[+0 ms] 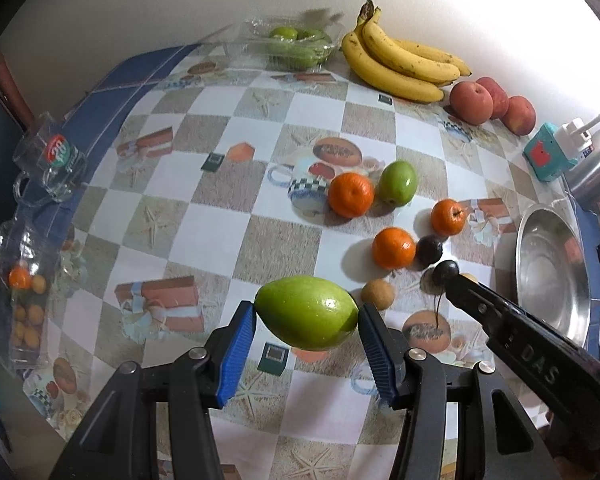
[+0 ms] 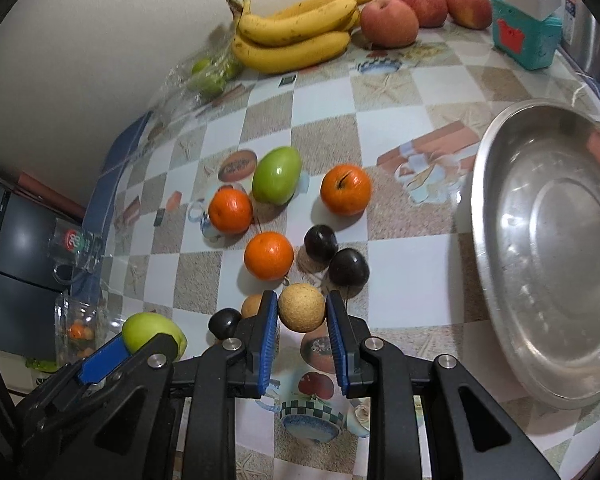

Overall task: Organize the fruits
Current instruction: 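Carry the mango and tan fruit over the steel basin and open both tools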

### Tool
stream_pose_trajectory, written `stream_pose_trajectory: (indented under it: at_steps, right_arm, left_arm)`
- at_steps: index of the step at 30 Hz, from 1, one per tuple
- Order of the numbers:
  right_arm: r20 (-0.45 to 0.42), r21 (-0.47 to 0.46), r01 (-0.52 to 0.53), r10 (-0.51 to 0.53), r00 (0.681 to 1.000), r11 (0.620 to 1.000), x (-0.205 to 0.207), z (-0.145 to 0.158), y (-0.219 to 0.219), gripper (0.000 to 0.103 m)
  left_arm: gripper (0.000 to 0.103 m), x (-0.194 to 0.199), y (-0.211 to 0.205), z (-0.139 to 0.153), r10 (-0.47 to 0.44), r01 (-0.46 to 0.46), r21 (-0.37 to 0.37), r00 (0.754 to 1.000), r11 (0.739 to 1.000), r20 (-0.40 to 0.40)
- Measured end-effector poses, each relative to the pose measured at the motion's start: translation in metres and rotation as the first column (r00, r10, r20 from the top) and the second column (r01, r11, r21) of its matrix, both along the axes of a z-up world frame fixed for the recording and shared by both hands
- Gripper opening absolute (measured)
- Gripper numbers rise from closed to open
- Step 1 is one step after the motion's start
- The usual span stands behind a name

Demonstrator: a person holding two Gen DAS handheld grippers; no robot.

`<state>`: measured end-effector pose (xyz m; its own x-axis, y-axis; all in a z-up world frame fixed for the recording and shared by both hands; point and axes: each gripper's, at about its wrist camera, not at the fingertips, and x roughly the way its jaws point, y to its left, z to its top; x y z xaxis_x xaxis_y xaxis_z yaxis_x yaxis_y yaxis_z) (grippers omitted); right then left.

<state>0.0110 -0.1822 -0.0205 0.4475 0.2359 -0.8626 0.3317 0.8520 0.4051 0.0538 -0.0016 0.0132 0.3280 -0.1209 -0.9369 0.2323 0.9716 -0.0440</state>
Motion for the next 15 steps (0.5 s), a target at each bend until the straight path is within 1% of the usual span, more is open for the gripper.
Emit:
stream_pose_trajectory:
  at_steps: [6, 10, 15]
  right_arm:
    - [0.030, -0.026, 0.057, -0.056, 0.998, 0.998, -0.008, 0.013, -0.019, 0.026]
    - [0.043, -0.040, 0.111, -0.110, 0.993, 0.993, -0.016, 0.020, -0.037, 0.026]
    - [0.047, -0.065, 0.200, -0.198, 0.979, 0.978, -0.029, 0.023, -0.067, 0.026]
  left_arm:
    - [0.056, 0.008, -0.021, 0.012, -0.018, 0.018, 0.009, 1.000, 1.000, 0.020]
    - [0.056, 0.010, -0.044, 0.019, -0.060, 0.060, 0.011, 0.998, 0.998, 0.036]
    - [0.056, 0.006, -0.080, 0.025, -0.127, 0.126, 0.019, 0.990, 0.992, 0.059]
